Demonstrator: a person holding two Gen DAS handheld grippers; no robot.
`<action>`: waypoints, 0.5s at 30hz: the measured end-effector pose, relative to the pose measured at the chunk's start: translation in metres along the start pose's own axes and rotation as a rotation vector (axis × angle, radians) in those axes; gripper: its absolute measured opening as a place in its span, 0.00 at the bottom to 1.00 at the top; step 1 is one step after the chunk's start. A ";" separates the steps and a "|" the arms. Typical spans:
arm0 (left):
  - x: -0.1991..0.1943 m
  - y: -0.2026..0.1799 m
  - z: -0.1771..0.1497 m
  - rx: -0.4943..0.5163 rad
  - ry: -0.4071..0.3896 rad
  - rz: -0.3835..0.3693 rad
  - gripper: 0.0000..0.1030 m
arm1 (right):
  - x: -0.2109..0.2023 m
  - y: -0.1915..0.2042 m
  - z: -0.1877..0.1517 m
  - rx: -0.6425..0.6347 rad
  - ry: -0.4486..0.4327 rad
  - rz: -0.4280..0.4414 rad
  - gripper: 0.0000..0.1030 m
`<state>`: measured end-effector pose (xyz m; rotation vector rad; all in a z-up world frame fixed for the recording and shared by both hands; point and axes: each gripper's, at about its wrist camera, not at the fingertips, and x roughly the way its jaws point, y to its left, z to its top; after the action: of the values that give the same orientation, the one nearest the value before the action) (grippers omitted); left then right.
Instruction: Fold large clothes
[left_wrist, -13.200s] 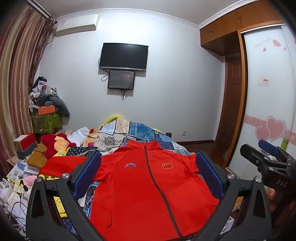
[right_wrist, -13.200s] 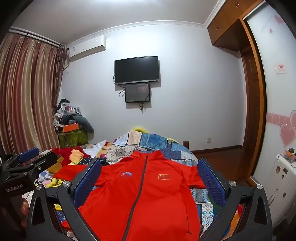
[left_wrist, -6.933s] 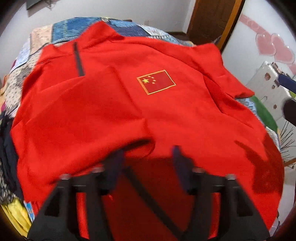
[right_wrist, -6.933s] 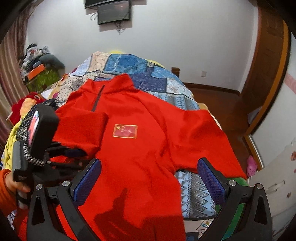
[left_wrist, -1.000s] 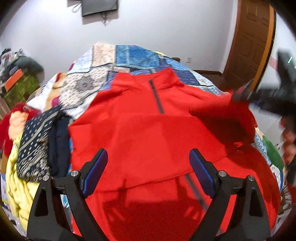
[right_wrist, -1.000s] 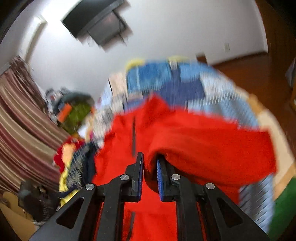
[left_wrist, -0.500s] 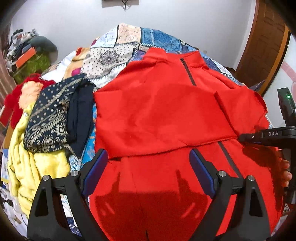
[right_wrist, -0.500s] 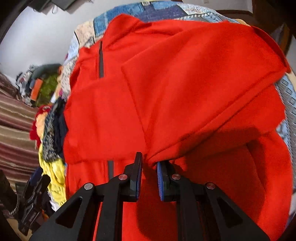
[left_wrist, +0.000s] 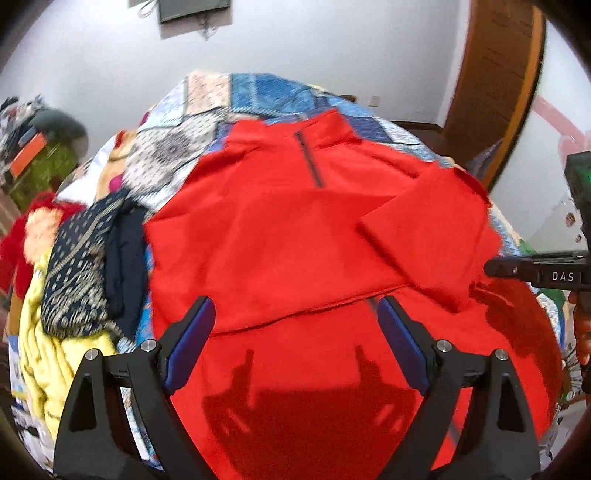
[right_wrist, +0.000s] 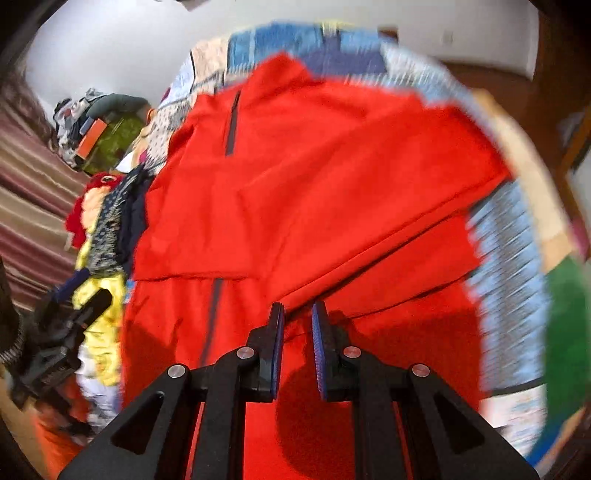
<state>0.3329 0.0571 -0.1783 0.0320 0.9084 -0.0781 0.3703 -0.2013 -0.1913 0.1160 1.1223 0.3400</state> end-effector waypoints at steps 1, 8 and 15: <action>0.001 -0.012 0.007 0.022 -0.001 -0.011 0.87 | -0.010 -0.007 0.000 -0.018 -0.035 -0.029 0.11; 0.026 -0.090 0.049 0.150 0.019 -0.085 0.87 | -0.062 -0.077 -0.008 0.016 -0.169 -0.145 0.11; 0.078 -0.187 0.081 0.305 0.076 -0.154 0.88 | -0.081 -0.155 -0.021 0.155 -0.205 -0.149 0.11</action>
<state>0.4290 -0.1384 -0.1891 0.2502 0.9679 -0.3603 0.3520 -0.3750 -0.1713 0.1984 0.9466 0.1047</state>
